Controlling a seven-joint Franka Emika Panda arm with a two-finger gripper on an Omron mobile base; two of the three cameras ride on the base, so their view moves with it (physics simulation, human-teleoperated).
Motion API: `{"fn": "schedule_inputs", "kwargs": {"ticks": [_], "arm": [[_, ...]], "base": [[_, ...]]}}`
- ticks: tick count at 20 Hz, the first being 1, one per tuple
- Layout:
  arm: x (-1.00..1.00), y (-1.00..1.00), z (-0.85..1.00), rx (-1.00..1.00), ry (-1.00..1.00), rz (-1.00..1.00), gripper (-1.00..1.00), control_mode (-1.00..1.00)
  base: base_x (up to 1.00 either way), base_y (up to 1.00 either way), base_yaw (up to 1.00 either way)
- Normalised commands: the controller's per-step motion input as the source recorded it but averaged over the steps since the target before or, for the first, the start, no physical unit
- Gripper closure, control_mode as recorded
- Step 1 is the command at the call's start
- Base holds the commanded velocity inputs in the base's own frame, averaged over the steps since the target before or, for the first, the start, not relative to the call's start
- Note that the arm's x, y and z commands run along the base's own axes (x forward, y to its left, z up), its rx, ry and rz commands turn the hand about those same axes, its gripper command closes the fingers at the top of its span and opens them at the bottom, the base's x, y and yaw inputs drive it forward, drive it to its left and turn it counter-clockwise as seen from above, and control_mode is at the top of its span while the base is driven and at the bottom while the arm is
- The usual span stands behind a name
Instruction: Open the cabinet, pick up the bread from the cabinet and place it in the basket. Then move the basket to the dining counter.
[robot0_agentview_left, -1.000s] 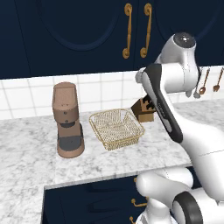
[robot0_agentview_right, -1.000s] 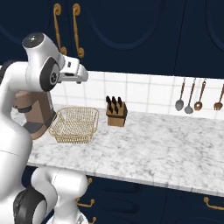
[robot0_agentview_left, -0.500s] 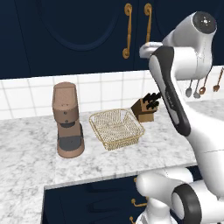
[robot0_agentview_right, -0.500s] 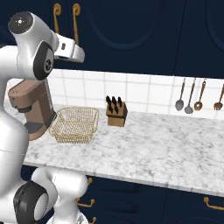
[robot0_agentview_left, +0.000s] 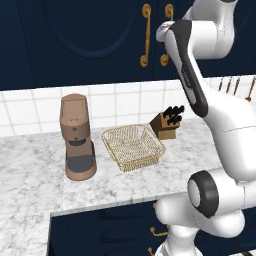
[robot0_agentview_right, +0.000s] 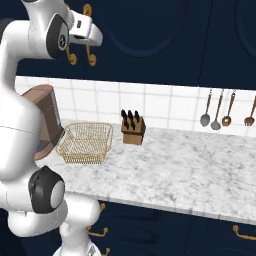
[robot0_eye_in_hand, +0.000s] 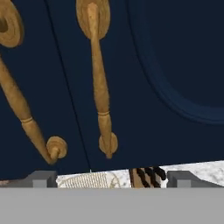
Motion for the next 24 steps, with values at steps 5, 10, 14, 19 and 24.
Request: {"fn": "schedule_inputs", "kwargs": {"ticks": [5, 10, 14, 19, 24], "arm": [[0.55, 0.02, 0.0, -0.06, 0.02, -0.03, -1.0, -1.0], [0.55, 0.0, 0.0, 0.0, 0.01, 0.0, -1.0, -1.0], [0.61, 0.01, 0.0, 0.0, 0.0, 0.0, -1.0, -1.0], [0.48, 0.0, -0.02, 0.0, 0.0, 0.0, -1.0, -1.0], [0.25, 0.0, -0.18, 0.0, -0.12, 0.0, -1.0, -1.0]], "base": [[0.0, 0.0, 0.0], [0.0, 0.0, 0.0], [0.0, 0.0, 0.0], [0.0, 0.0, 0.0], [0.0, 0.0, 0.0]]}}
